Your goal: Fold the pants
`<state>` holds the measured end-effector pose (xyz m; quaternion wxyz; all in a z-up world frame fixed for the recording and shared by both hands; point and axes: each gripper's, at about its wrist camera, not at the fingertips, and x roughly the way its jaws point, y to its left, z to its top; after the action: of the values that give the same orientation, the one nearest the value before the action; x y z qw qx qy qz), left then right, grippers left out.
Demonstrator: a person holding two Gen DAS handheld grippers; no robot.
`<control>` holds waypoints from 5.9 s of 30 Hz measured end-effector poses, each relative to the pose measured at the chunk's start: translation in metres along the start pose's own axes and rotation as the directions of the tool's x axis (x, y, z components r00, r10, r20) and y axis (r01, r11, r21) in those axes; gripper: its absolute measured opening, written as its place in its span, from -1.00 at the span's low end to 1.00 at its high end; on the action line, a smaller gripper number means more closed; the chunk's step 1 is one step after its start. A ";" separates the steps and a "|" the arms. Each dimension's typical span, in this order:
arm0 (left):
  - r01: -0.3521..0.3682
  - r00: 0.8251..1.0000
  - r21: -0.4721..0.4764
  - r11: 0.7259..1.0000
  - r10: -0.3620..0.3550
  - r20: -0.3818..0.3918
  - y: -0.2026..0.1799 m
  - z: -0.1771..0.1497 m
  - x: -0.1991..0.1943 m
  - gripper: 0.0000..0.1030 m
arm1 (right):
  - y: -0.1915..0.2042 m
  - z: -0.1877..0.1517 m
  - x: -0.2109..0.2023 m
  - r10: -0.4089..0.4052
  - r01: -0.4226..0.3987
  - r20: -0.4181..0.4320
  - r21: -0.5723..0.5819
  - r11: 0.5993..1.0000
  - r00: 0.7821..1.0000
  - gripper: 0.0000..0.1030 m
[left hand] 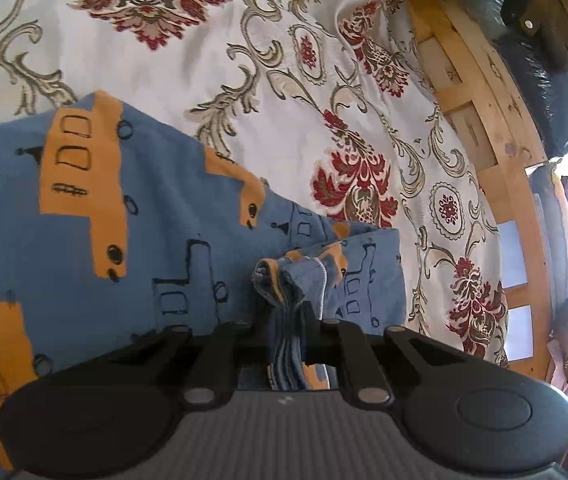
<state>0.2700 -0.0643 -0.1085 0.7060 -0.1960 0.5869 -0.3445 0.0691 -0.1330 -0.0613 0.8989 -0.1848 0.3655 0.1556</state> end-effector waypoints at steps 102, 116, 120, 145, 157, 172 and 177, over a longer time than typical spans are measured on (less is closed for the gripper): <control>-0.441 0.586 -0.450 0.777 0.629 0.511 0.050 -0.140 -0.206 0.71 | 0.043 0.038 0.025 -0.067 0.120 0.283 -0.176 0.977 0.957 0.81; -0.283 0.587 -0.588 0.758 0.622 0.518 0.100 -0.131 -0.205 -0.45 | 0.072 0.030 0.070 -0.044 0.108 0.261 -0.233 0.967 0.964 0.50; -0.338 0.559 -0.542 0.769 0.628 0.542 0.092 -0.125 -0.200 -0.61 | 0.070 0.030 0.072 -0.037 0.095 0.261 -0.211 0.973 0.965 0.50; -0.278 0.595 -0.542 0.793 0.586 0.551 0.112 -0.109 -0.191 0.48 | 0.067 0.030 0.074 -0.022 0.069 0.254 -0.176 0.982 0.967 0.50; -0.134 0.587 -0.644 0.753 0.584 0.561 0.139 -0.121 -0.204 -0.41 | 0.067 0.030 0.073 -0.021 0.066 0.252 -0.171 0.983 0.968 0.50; -0.157 0.569 -0.594 0.789 0.564 0.599 0.115 -0.120 -0.212 -0.65 | 0.044 0.039 0.059 0.001 0.016 0.270 -0.063 0.998 0.963 0.63; -0.206 0.550 -0.499 0.842 0.522 0.652 0.085 -0.116 -0.214 -0.65 | 0.018 0.044 0.039 0.008 -0.004 0.285 -0.017 1.000 0.959 0.75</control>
<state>0.1642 0.1625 -0.0449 0.8931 -0.3222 0.3108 0.0451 0.1151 -0.0919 -0.0640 0.9401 -0.1669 0.2317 0.1864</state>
